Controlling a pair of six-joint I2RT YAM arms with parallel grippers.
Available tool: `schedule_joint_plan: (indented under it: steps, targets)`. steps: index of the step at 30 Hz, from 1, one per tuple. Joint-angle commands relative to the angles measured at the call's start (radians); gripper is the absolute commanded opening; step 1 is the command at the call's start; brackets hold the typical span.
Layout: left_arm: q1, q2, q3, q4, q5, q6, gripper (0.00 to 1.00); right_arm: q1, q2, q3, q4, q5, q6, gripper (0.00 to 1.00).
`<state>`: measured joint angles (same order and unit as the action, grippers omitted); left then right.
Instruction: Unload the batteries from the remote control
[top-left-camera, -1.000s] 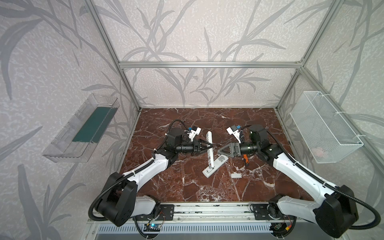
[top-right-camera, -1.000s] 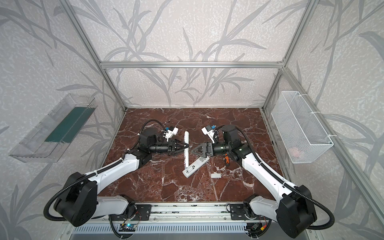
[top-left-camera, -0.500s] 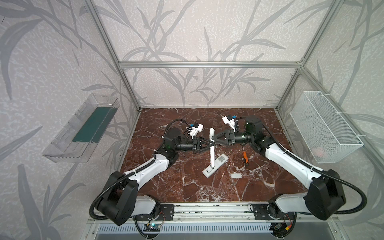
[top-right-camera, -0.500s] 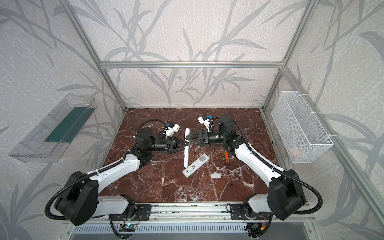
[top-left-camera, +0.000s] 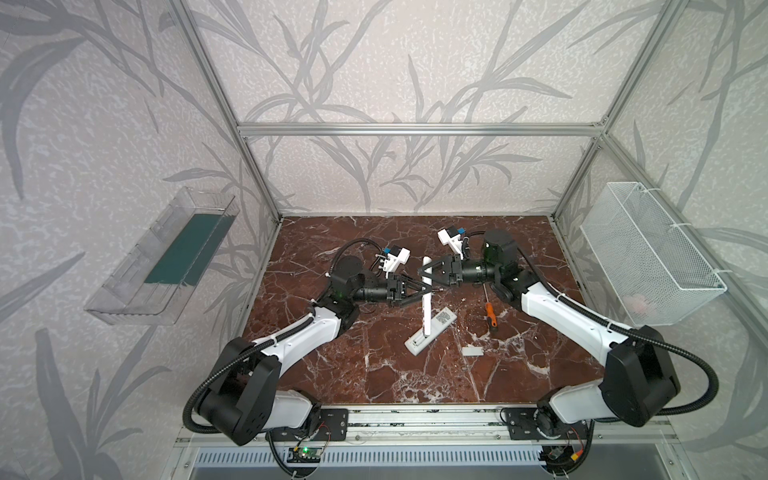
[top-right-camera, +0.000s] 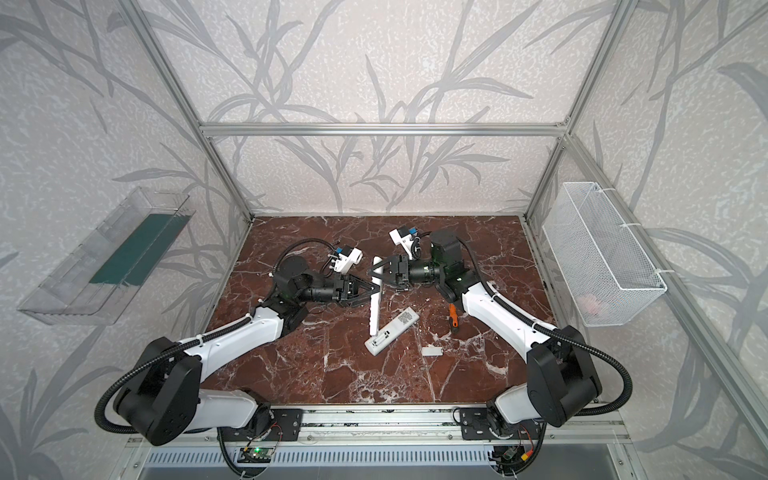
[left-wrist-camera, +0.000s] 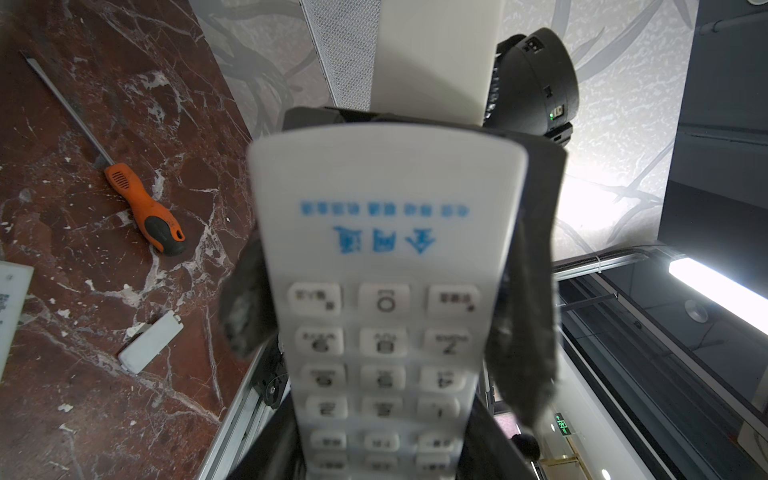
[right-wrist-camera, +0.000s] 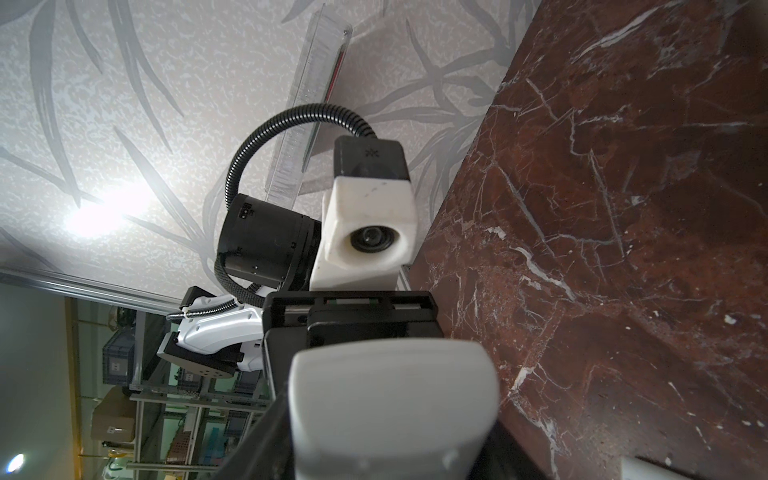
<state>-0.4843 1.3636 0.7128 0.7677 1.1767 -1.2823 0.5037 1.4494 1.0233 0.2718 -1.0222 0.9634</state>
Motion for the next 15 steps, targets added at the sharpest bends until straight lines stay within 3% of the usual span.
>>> schedule_joint_plan:
  steps: [1,4,8,10,11,13,15]
  targets:
    - [-0.006,0.018,-0.005,0.081,0.015,-0.054,0.38,0.007,-0.004,-0.001,0.090,-0.017,0.031,0.46]
    - [-0.006,0.033,-0.012,0.109,0.013,-0.072,0.42,0.007,-0.010,-0.011,0.095,-0.011,0.044,0.41]
    - [-0.004,0.043,-0.022,0.110,0.002,-0.066,0.62,0.001,-0.028,-0.025,0.050,0.028,0.046,0.38]
    - [-0.001,0.037,-0.027,0.101,-0.007,-0.050,0.79,-0.012,-0.041,-0.027,-0.017,0.064,0.035,0.36]
    - [0.001,0.030,-0.030,0.086,-0.015,-0.031,0.98,-0.024,-0.053,-0.029,-0.074,0.093,0.024,0.36]
    - [0.012,-0.002,-0.038,0.018,-0.044,0.032,0.99,-0.051,-0.083,-0.036,-0.188,0.171,-0.001,0.35]
    - [0.021,-0.068,-0.034,-0.198,-0.110,0.191,0.99,-0.083,-0.129,-0.054,-0.298,0.277,-0.031,0.34]
